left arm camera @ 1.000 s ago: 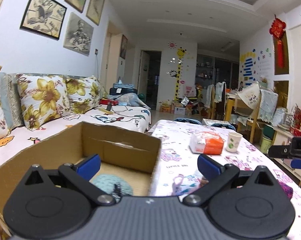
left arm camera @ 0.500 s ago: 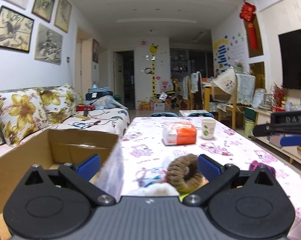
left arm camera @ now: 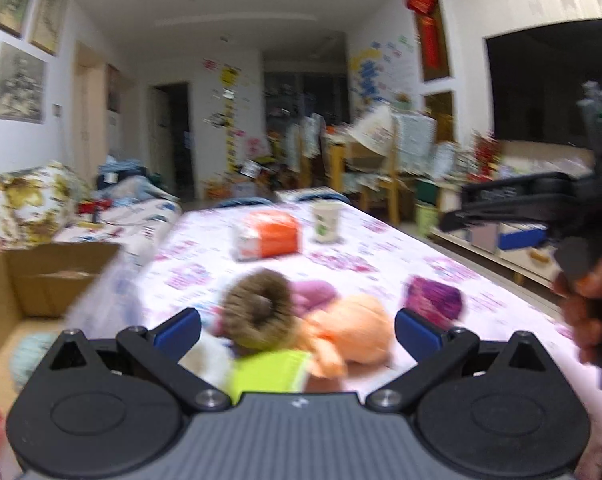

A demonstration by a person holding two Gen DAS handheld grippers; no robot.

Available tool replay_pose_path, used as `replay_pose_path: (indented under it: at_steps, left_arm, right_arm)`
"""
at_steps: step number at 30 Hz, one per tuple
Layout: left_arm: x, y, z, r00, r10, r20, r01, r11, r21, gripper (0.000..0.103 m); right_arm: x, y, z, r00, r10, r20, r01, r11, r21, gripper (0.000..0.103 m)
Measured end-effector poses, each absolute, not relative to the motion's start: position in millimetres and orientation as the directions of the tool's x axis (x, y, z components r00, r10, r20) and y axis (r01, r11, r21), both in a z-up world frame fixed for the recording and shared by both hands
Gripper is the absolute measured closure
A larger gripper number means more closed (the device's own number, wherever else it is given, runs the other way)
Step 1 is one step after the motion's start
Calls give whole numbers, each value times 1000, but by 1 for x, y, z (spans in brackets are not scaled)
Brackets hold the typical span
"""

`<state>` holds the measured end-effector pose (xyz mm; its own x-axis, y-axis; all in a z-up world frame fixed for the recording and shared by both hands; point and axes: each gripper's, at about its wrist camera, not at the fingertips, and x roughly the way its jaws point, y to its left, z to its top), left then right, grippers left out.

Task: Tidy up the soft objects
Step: 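Move right tool to purple knit ball while left tool returns to table, then grasp purple knit ball with right tool while left tool grasps light blue slipper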

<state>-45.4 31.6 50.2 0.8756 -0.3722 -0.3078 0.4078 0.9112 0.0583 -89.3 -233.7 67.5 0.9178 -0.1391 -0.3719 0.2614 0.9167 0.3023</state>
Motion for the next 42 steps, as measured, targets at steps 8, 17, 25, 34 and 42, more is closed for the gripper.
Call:
replay_pose_path:
  at_steps: [8, 17, 25, 34, 42]
  left_arm:
    - [-47, 1, 23, 779, -441, -445, 526, 846, 82, 1]
    - [-35, -21, 4, 733, -424, -532, 561, 819, 120, 1]
    - [-21, -28, -4, 697, -408, -590, 556, 827, 86, 8]
    - [-10, -26, -5, 656, -437, -615, 568, 823, 21, 32]
    - [-3, -13, -2, 638, -468, -611, 555, 830, -56, 55]
  right_arm:
    - [-73, -227, 47, 882, -112, -458, 274, 912, 304, 0]
    - [-44, -226, 36, 853, -43, -520, 255, 904, 343, 0]
    - [-38, -230, 31, 832, -15, -555, 254, 899, 356, 0]
    - [-44, -236, 28, 822, 3, -569, 257, 891, 375, 4]
    - [-42, -230, 31, 824, 6, -567, 229, 911, 343, 26]
